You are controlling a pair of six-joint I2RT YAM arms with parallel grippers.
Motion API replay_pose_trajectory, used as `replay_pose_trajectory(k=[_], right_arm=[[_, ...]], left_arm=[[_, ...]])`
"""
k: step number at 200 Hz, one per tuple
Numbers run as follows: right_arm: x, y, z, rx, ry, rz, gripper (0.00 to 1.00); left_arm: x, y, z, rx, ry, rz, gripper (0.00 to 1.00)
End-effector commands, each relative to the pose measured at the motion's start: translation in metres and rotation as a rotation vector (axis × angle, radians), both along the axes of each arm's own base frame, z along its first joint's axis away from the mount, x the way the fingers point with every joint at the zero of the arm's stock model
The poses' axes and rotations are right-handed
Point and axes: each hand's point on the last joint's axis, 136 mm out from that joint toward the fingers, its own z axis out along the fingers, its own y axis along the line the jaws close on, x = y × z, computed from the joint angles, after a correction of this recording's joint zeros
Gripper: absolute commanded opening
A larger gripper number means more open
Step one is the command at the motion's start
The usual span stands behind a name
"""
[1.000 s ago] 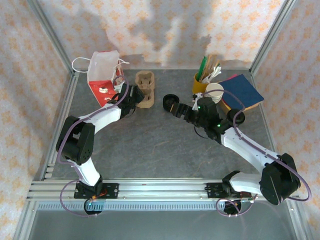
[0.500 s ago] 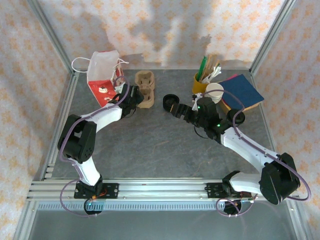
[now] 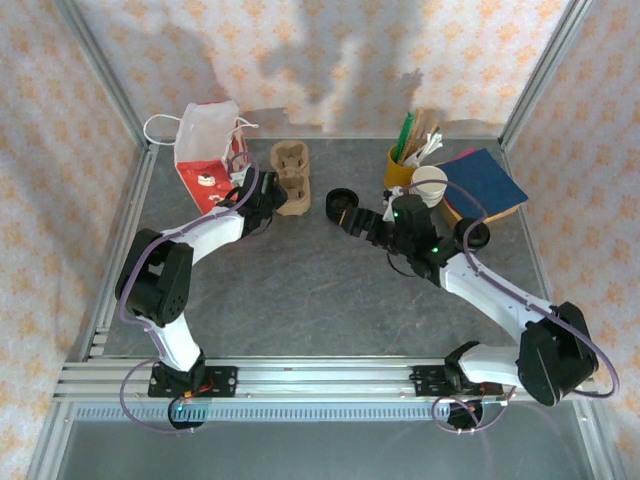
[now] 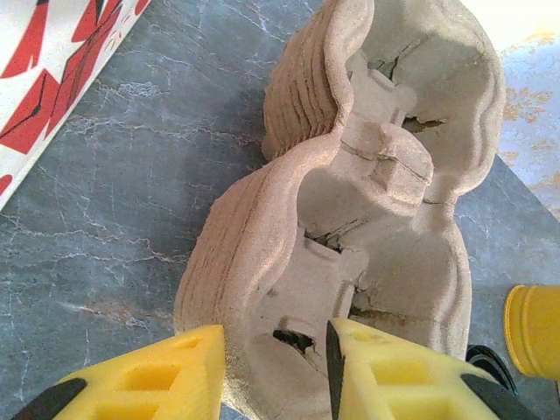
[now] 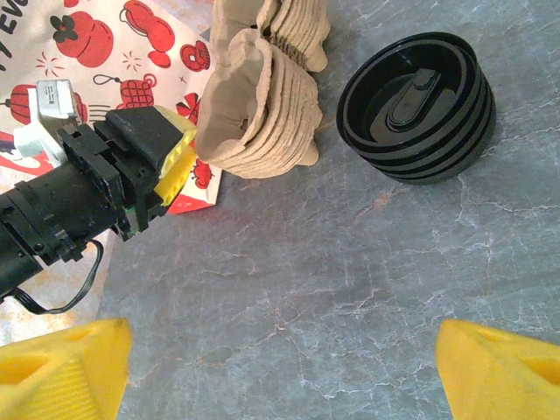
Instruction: Pack the takeout coffee
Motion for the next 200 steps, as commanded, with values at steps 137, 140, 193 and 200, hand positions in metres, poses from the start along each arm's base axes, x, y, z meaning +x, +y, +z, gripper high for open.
replay_pose_trajectory(k=[137, 140, 193, 200], right_arm=[[0.107, 0.101, 0.014, 0.001, -0.026, 0.048, 0.83], [0.108, 0.101, 0.015, 0.000, -0.028, 0.047, 0.83], [0.109, 0.096, 0.015, -0.016, -0.034, 0.029, 0.83], [0.109, 0.095, 0.016, -0.019, -0.036, 0.026, 0.83]], left_arm=[[-0.001, 0.002, 0.027, 0.014, -0.044, 0.006, 0.50], [-0.001, 0.002, 0.027, 0.013, -0.043, 0.007, 0.50], [0.004, 0.000, 0.015, 0.008, -0.019, 0.008, 0.53], [0.004, -0.001, 0.014, 0.006, -0.018, 0.007, 0.53]])
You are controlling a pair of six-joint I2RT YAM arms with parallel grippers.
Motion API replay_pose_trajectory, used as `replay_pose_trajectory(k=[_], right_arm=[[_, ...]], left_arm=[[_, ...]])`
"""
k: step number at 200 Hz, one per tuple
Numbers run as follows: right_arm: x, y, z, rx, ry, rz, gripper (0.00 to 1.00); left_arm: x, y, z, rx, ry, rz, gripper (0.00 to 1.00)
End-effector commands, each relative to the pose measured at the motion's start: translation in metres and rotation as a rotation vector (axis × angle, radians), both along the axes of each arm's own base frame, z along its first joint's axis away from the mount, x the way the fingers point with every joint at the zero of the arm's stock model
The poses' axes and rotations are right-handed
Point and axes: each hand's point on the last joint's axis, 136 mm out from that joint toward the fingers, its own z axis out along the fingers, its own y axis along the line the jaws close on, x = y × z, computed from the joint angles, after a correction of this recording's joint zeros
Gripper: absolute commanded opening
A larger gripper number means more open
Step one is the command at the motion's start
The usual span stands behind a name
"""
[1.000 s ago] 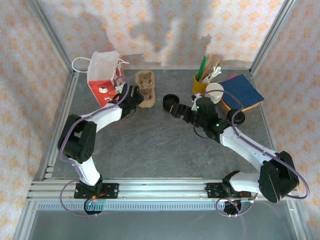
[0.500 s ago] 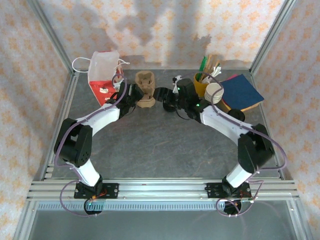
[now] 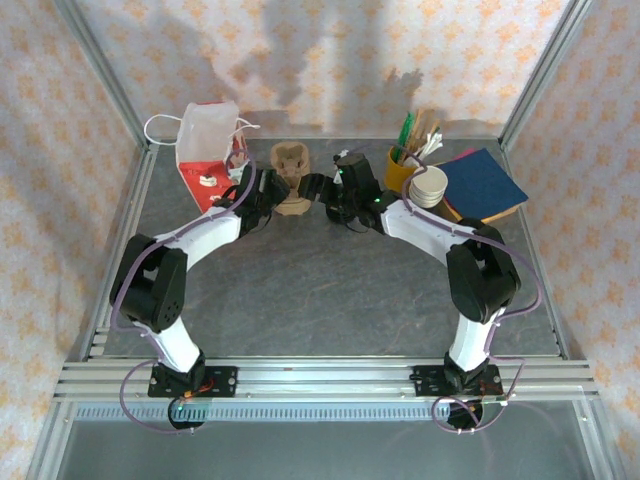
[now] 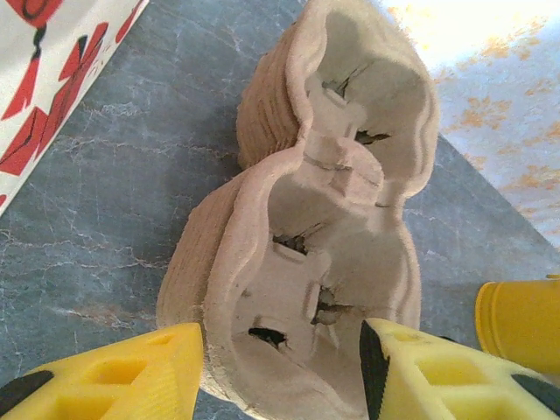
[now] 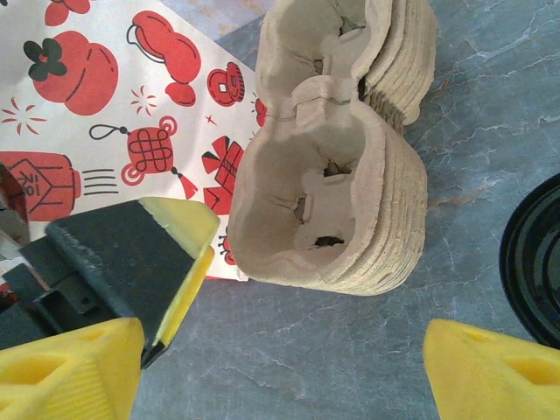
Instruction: Pack the takeout coffee
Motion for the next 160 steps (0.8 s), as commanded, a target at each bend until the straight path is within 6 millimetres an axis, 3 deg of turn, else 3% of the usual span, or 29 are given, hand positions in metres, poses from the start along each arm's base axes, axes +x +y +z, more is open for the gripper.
replay_pose_trajectory(k=[1, 77, 160], right_arm=[[0.007, -0.003, 0.021, 0.007, -0.041, -0.034, 0.83], [0.007, -0.014, 0.020, -0.005, -0.043, -0.058, 0.83], [0.007, -0.023, 0.019, -0.002, -0.039, -0.073, 0.83]], left_arm=[[0.006, 0.000, -0.003, 0.005, 0.013, 0.019, 0.53], [0.010, -0.004, -0.004, -0.011, 0.001, 0.005, 0.44], [0.014, -0.009, -0.001, -0.069, -0.024, -0.010, 0.44]])
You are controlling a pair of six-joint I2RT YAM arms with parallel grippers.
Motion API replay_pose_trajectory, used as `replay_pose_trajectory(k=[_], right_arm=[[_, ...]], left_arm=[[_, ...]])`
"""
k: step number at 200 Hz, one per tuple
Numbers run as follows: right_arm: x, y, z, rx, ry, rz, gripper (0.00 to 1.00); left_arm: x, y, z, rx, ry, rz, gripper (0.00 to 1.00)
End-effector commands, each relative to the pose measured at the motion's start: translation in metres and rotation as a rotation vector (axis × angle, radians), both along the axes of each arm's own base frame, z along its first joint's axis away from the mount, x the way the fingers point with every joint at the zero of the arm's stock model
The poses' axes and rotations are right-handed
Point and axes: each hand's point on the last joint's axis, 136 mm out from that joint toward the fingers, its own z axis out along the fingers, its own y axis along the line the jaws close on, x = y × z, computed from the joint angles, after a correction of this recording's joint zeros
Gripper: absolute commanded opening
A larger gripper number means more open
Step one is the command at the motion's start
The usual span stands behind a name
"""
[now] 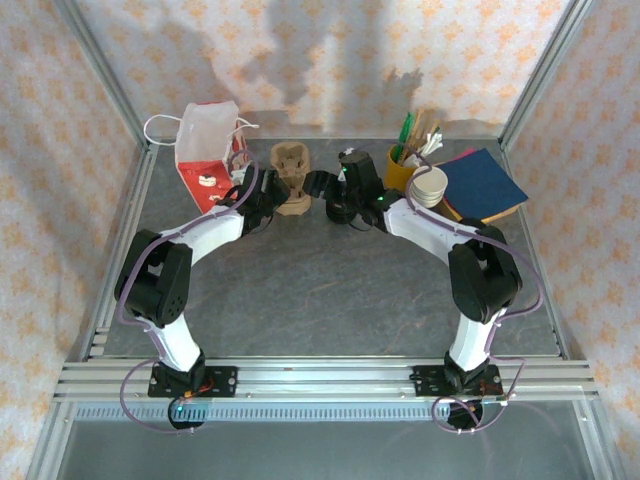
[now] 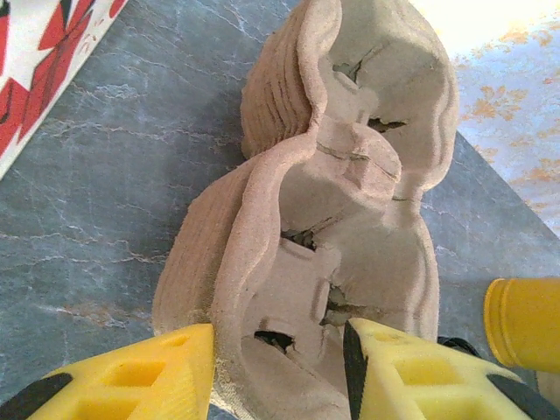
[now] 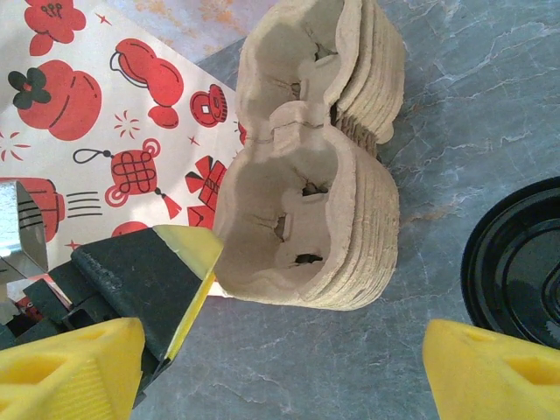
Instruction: Pack the takeout coffee
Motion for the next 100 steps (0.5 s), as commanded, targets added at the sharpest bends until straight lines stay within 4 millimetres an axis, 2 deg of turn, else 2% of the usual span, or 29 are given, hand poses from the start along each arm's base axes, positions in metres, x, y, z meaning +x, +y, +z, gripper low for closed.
replay_pose_trajectory(k=[1, 52, 100], right_arm=[[-0.001, -0.010, 0.017, 0.007, -0.031, -0.034, 0.83], [0.000, -0.011, 0.017, 0.012, -0.029, -0.036, 0.83], [0.000, -0.012, 0.014, 0.011, -0.025, -0.038, 0.83]], left_arm=[[0.010, -0.004, 0.007, -0.047, -0.038, -0.001, 0.44], [0.010, -0.002, -0.005, -0.061, -0.007, 0.014, 0.43], [0.012, -0.002, -0.007, -0.066, -0.010, 0.016, 0.43]])
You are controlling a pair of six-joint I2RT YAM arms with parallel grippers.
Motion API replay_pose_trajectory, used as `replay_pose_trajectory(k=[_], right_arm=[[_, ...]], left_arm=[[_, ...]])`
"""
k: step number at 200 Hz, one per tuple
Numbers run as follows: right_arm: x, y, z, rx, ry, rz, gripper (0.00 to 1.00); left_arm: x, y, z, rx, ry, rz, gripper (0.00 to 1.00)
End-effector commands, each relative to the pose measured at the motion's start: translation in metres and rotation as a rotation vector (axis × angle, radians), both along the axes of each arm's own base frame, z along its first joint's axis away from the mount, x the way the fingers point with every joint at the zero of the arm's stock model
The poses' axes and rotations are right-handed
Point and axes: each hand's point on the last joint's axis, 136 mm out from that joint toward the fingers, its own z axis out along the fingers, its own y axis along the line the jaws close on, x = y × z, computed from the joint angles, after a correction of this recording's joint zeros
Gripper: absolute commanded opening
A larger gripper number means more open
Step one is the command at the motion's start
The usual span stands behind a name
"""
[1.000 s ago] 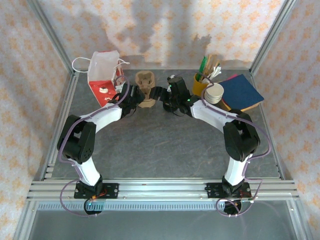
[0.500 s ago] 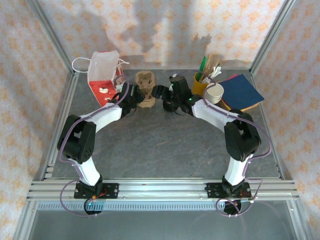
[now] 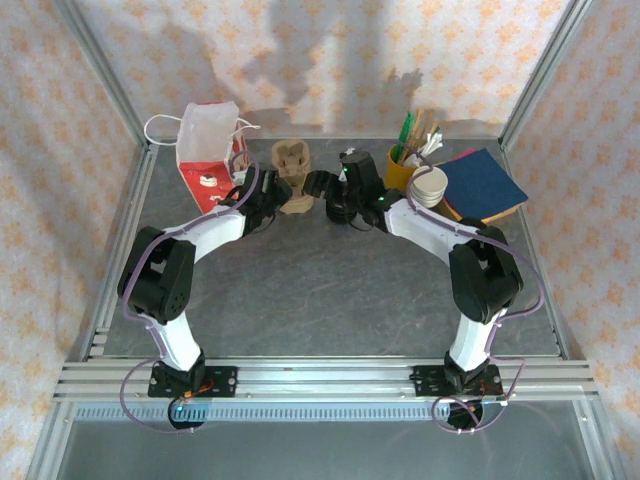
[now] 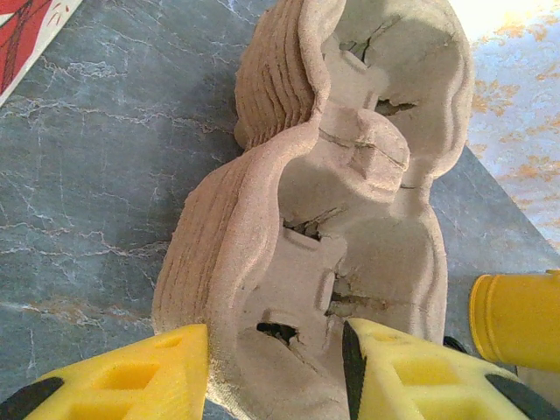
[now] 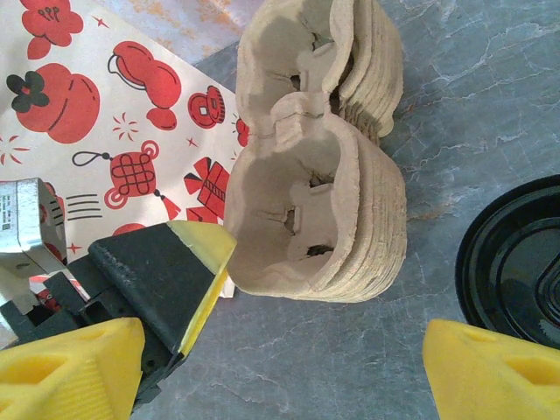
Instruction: Pack the takeout coffee
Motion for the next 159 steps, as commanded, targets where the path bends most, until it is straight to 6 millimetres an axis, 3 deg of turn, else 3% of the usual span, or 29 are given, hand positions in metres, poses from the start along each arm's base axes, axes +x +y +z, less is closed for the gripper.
replay_pose_trajectory(k=[1, 68, 159], right_arm=[[0.000, -0.010, 0.015, 0.012, -0.027, -0.034, 0.82], [-0.002, -0.010, 0.009, 0.014, -0.016, -0.037, 0.83], [-0.002, -0.014, 0.008, 0.020, -0.018, -0.052, 0.82]], left_arm=[[0.008, 0.004, 0.001, -0.023, -0.018, 0.020, 0.43], [0.008, 0.005, 0.012, -0.045, -0.059, 0.017, 0.29], [0.010, 0.006, 0.035, -0.063, -0.139, 0.009, 0.00]])
